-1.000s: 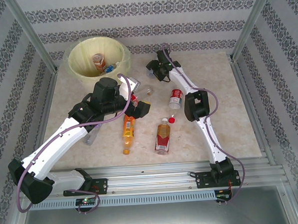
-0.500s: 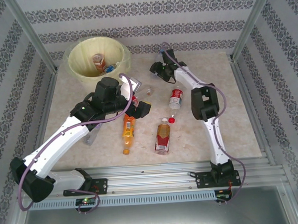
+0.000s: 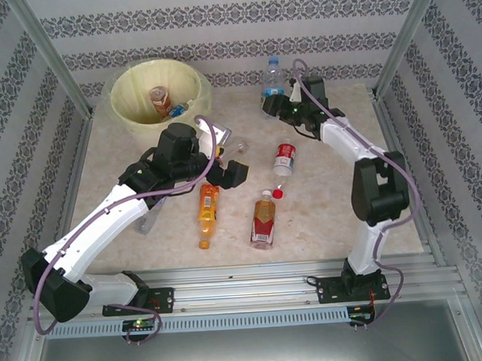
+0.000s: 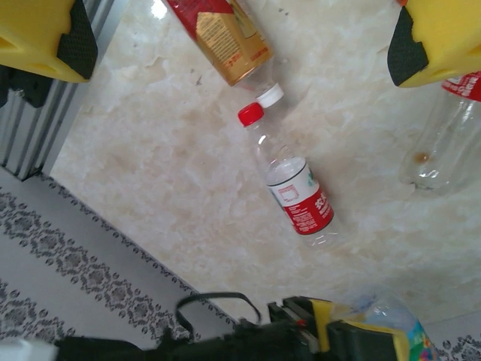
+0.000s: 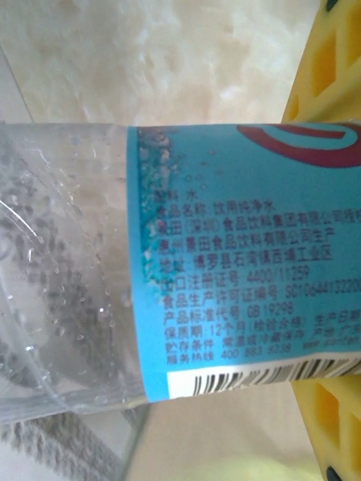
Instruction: Put the plastic bottles in the bin
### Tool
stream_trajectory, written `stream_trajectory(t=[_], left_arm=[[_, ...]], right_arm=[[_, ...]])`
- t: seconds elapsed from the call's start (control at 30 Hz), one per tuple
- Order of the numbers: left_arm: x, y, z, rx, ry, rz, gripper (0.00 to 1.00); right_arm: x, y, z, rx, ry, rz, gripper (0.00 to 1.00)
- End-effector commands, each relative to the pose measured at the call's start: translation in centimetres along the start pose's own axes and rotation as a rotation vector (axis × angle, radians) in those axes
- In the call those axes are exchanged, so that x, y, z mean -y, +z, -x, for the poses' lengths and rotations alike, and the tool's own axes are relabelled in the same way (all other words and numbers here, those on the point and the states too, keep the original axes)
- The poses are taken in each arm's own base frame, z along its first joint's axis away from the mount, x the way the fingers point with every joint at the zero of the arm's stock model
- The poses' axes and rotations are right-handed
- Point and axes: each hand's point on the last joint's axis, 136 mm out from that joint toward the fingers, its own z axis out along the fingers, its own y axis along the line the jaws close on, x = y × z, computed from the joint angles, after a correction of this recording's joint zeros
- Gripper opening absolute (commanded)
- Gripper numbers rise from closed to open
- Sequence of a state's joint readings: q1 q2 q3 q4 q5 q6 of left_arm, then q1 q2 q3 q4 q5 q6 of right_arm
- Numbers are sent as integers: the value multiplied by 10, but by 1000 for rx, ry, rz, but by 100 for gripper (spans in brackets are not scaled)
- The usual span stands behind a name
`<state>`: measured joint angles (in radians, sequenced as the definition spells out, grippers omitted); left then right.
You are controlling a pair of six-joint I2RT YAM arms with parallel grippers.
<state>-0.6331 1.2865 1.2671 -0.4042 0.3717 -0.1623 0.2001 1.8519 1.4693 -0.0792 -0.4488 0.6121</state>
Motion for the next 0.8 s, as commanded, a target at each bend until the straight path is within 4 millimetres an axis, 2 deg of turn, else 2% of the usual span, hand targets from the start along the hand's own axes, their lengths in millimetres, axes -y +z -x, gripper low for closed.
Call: stream_trajectory(t=[0.0,0.23,0.4,0.57,0.77], left_arm=[[10,2,24,82,-83,-70,100],[14,21,46,194,-205,-151,100],[17,31,61,254,-249,-210,100],[22,40,73,289,-280,-271,100],[24,47,81,312,-311,-317,100]], right_arm=[[-34,-34,-12,16,-122,140,61],[-66,-105,-63,-26,-174,287,61],[-81,-145,-95,-53,-169,389,61],[-93,-173,-119,-77,-160,472,62],[-106,-190,-137,-99,-166,545,62]])
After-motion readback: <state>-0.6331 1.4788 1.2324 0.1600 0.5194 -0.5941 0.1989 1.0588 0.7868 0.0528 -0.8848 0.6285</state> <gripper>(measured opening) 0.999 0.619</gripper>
